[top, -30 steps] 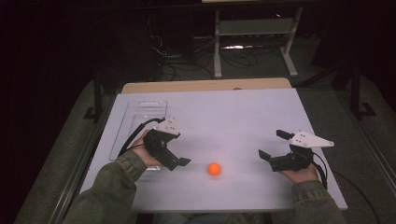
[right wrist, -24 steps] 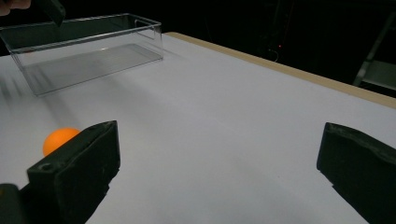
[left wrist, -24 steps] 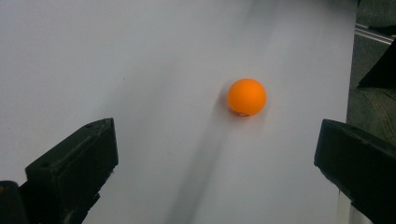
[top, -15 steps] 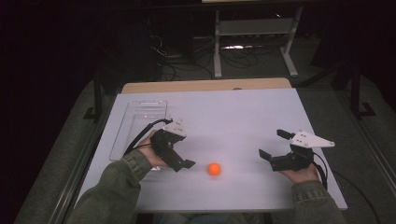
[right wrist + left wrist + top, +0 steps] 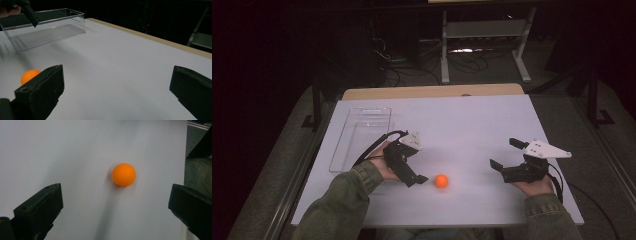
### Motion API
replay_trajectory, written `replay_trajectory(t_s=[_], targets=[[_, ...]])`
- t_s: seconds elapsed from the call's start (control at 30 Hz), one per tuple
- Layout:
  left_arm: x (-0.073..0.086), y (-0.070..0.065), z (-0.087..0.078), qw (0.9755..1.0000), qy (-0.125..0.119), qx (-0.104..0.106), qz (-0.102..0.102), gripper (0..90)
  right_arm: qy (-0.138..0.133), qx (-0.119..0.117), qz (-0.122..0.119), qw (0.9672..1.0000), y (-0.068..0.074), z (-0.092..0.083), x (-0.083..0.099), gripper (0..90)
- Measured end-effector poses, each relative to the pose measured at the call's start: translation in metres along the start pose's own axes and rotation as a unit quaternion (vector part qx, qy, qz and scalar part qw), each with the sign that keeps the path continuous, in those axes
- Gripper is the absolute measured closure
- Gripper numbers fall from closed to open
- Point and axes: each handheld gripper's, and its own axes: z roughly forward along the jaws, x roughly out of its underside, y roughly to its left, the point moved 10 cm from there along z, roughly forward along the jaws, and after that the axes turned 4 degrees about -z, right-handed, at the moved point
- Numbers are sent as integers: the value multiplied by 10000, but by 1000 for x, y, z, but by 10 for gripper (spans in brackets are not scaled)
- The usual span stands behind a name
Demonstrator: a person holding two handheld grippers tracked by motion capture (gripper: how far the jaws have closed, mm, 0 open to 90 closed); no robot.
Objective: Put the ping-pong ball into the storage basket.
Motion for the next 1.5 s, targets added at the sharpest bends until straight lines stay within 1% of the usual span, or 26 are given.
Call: replay_trajectory(t_s=[0.3, 0.47, 0.6, 0.77, 0.97, 1.5], targets=[[-1, -3, 10, 9998, 138, 51, 93, 0, -10, -2, 4, 10000, 0, 0, 0, 0], [-3, -6, 16, 9997, 194, 99, 101, 0, -15, -12, 9, 10000, 0, 0, 0, 0], [-1, -10, 23, 9994, 285, 153, 153, 0, -31, -13, -2, 10000, 0, 0, -1, 0], [1, -11, 32, 9988, 409, 151, 203, 0, -37, -15, -8, 10000, 0, 0, -1, 0], [1, -13, 38, 9985, 455, 214, 213, 0, -49, -14, -11, 10000, 0, -1, -2, 0], [0, -14, 50, 9979, 536, 276, 227, 0, -45, -24, -22, 10000, 0, 0, -1, 0]])
